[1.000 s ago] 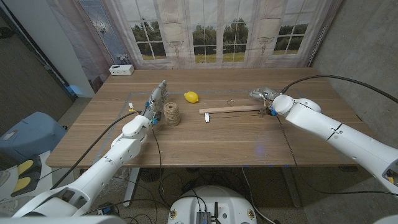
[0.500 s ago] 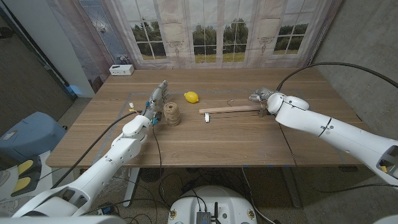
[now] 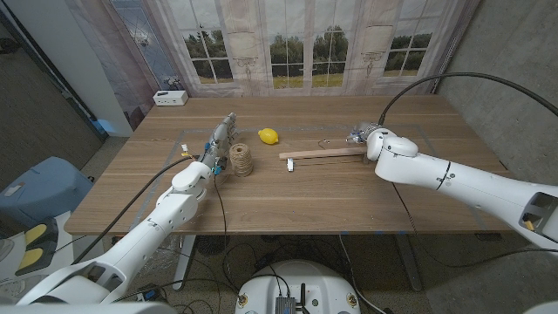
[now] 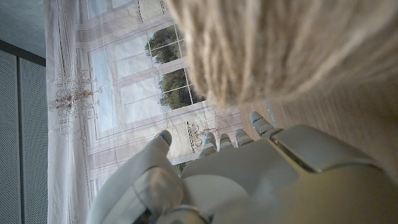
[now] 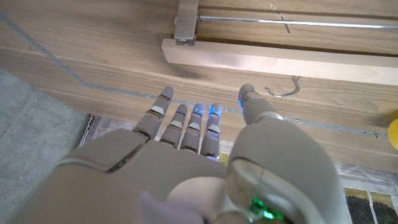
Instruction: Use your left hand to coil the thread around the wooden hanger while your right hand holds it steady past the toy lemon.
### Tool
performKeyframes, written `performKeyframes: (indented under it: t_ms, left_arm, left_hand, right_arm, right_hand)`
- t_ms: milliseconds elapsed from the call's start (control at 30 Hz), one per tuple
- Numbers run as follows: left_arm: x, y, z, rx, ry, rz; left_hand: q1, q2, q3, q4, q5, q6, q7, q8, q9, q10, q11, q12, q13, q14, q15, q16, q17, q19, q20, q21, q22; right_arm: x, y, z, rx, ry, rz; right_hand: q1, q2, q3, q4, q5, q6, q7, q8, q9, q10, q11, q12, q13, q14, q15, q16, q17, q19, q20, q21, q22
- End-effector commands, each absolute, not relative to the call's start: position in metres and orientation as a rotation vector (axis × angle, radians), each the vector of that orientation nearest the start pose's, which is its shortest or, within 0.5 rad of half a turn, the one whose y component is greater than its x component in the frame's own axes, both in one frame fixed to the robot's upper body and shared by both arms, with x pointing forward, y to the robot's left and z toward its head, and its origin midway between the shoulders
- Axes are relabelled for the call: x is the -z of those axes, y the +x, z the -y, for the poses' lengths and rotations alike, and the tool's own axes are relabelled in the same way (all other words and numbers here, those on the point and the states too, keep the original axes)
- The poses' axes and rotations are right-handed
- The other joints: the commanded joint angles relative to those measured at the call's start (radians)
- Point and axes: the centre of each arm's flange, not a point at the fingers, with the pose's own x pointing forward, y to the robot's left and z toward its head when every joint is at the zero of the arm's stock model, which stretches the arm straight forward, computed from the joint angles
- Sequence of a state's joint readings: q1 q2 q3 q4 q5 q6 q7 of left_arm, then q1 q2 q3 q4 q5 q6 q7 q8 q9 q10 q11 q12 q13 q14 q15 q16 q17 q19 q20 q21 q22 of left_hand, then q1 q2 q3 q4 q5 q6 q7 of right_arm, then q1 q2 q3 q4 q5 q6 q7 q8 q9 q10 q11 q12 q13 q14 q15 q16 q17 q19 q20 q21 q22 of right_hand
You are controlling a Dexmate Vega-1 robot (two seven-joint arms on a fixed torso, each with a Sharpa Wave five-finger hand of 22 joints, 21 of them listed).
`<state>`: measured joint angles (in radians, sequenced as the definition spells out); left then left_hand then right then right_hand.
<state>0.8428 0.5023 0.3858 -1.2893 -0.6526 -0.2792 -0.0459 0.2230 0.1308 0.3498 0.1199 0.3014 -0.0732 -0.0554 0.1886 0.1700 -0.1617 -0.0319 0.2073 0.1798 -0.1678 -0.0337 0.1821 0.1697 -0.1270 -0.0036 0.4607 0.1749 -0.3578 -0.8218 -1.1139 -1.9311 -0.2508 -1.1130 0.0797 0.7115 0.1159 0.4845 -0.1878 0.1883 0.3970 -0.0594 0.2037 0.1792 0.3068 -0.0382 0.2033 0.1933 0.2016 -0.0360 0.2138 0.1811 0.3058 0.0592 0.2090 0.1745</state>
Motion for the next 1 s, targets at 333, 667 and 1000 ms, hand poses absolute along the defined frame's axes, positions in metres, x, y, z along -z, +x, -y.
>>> performKeyframes:
  t_ms: [333, 667, 1000]
  left_arm:
    - [0.041, 0.656, -0.28, 0.237, -0.046, 0.561]
    - [0.042, 0.655, -0.281, 0.235, -0.047, 0.556]
    - [0.042, 0.657, -0.281, 0.232, -0.047, 0.551]
  left_hand:
    - [-0.002, -0.009, -0.002, -0.004, 0.001, 0.007, -0.001, 0.002, 0.003, 0.003, 0.001, 0.004, 0.004, -0.049, -0.004, 0.003, 0.004, 0.0, 0.009, -0.008, 0.001]
    - [-0.003, -0.008, -0.003, -0.004, 0.0, 0.008, -0.003, 0.0, 0.003, 0.004, 0.0, 0.003, 0.004, -0.049, -0.003, 0.002, 0.004, 0.0, 0.013, -0.013, 0.001]
    - [-0.003, -0.008, -0.004, -0.004, 0.0, 0.009, -0.004, -0.001, 0.003, 0.004, -0.001, 0.002, 0.004, -0.048, -0.004, 0.002, 0.004, 0.0, 0.017, -0.017, 0.002]
  right_arm:
    - [-0.016, 0.609, 0.188, 0.257, -1.582, -0.013]
    - [-0.011, 0.616, 0.185, 0.239, -1.613, -0.042]
    - [-0.006, 0.625, 0.183, 0.213, -1.624, -0.084]
  right_hand:
    - [0.188, -0.066, 0.01, -0.007, 0.001, 0.03, -0.039, 0.005, 0.008, 0.025, -0.043, 0.003, 0.006, 0.039, -0.089, 0.0, 0.005, 0.039, -0.025, 0.007, 0.004]
    - [0.219, -0.093, -0.004, 0.0, 0.004, 0.044, -0.052, 0.008, 0.008, 0.033, -0.052, 0.004, 0.007, 0.04, -0.093, -0.001, 0.006, 0.043, -0.027, 0.007, 0.004]
    - [0.236, -0.089, -0.009, 0.009, 0.004, 0.063, -0.05, 0.012, 0.009, 0.045, -0.054, 0.007, 0.008, 0.043, -0.093, 0.002, 0.01, 0.046, -0.026, 0.006, 0.005]
